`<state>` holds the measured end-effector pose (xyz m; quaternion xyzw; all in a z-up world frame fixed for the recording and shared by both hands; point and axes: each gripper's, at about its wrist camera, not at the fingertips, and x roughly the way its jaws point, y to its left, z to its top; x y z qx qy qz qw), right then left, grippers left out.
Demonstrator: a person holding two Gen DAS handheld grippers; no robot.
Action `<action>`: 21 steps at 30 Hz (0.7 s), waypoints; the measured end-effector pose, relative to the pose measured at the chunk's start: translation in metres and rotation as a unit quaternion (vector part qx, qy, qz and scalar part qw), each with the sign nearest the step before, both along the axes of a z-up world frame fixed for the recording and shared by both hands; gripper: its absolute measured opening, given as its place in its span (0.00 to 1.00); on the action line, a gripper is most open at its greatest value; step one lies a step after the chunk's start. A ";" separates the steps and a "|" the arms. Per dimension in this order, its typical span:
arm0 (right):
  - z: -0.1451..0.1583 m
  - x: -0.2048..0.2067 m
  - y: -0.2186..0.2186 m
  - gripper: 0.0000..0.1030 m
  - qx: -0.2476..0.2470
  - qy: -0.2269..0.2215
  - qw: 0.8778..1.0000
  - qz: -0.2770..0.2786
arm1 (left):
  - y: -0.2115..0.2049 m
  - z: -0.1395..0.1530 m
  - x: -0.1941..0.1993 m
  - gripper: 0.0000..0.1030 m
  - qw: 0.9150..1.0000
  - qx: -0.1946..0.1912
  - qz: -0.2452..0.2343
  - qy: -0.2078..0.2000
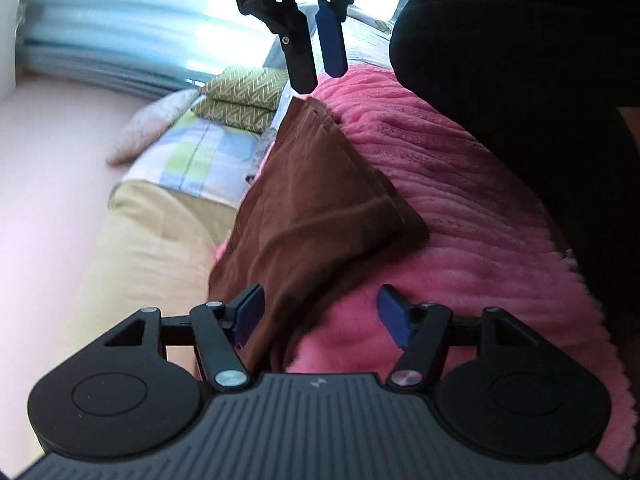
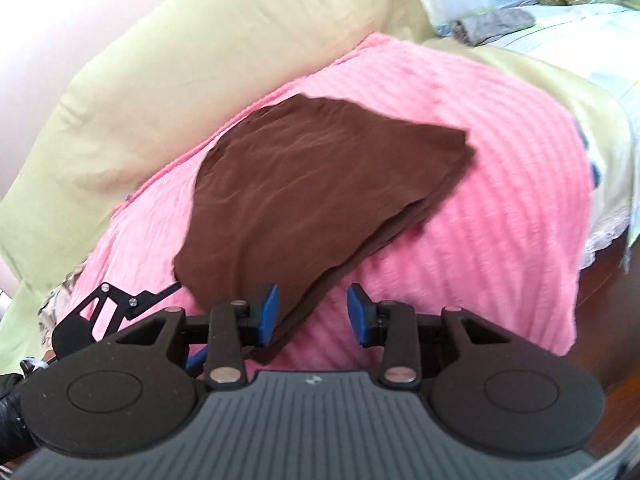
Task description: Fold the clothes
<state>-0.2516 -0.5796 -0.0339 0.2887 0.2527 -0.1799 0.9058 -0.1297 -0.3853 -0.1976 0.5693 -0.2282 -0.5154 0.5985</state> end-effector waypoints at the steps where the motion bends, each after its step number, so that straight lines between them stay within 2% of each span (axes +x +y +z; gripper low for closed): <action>1: 0.000 -0.003 -0.002 0.33 -0.007 0.001 1.000 -0.003 | -0.005 -0.002 -0.004 0.67 1.000 -0.001 -0.007 -0.011; 4: 0.004 -0.014 -0.010 0.34 -0.023 0.000 1.000 -0.003 | -0.015 -0.007 -0.010 0.64 0.999 -0.002 -0.020 -0.033; 6: 0.010 -0.017 -0.015 0.41 -0.061 0.004 0.998 0.005 | -0.019 -0.002 -0.010 0.50 1.000 0.002 -0.017 -0.018; 7: 0.013 -0.017 -0.018 0.43 -0.089 0.008 0.996 0.014 | -0.021 0.004 -0.008 0.27 1.000 0.004 -0.007 0.003; 8: 0.014 -0.017 -0.020 0.46 -0.102 0.011 0.995 0.020 | -0.024 0.012 -0.005 0.10 1.000 0.004 0.002 0.025; 9: 0.016 -0.017 -0.021 0.49 -0.128 0.016 0.991 0.032 | -0.024 0.018 -0.003 0.10 0.999 0.000 0.006 0.043; 10: 0.018 -0.016 -0.022 0.50 -0.154 0.022 0.987 0.044 | -0.023 0.031 0.001 0.07 0.996 -0.006 0.015 0.085; 12: 0.018 -0.014 -0.019 0.59 -0.248 0.049 0.963 0.092 | -0.022 0.054 0.010 0.06 0.984 -0.011 0.031 0.174; 13: 0.016 -0.011 -0.017 0.59 -0.281 0.064 0.951 0.113 | -0.023 0.067 0.019 0.06 0.974 -0.014 0.043 0.224; 14: 0.014 -0.009 -0.014 0.61 -0.314 0.078 0.937 0.135 | -0.023 0.081 0.029 0.06 0.958 -0.019 0.057 0.280; 16: 0.006 -0.003 -0.011 0.62 -0.377 0.095 0.905 0.175 | -0.025 0.100 0.045 0.06 0.935 -0.030 0.075 0.345; 17: 0.003 0.000 -0.010 0.62 -0.407 0.103 0.887 0.195 | -0.026 0.108 0.053 0.05 0.924 -0.037 0.082 0.370; 18: -0.004 0.006 -0.011 0.62 -0.438 0.114 0.866 0.210 | -0.027 0.113 0.058 0.05 0.919 -0.041 0.085 0.382; 19: -0.006 0.009 -0.012 0.62 -0.452 0.119 0.857 0.216 | -0.028 0.119 0.064 0.05 0.913 -0.044 0.089 0.395; 21: -0.019 0.021 -0.017 0.62 -0.503 0.139 0.817 0.245 | -0.031 0.127 0.071 0.04 0.907 -0.045 0.092 0.410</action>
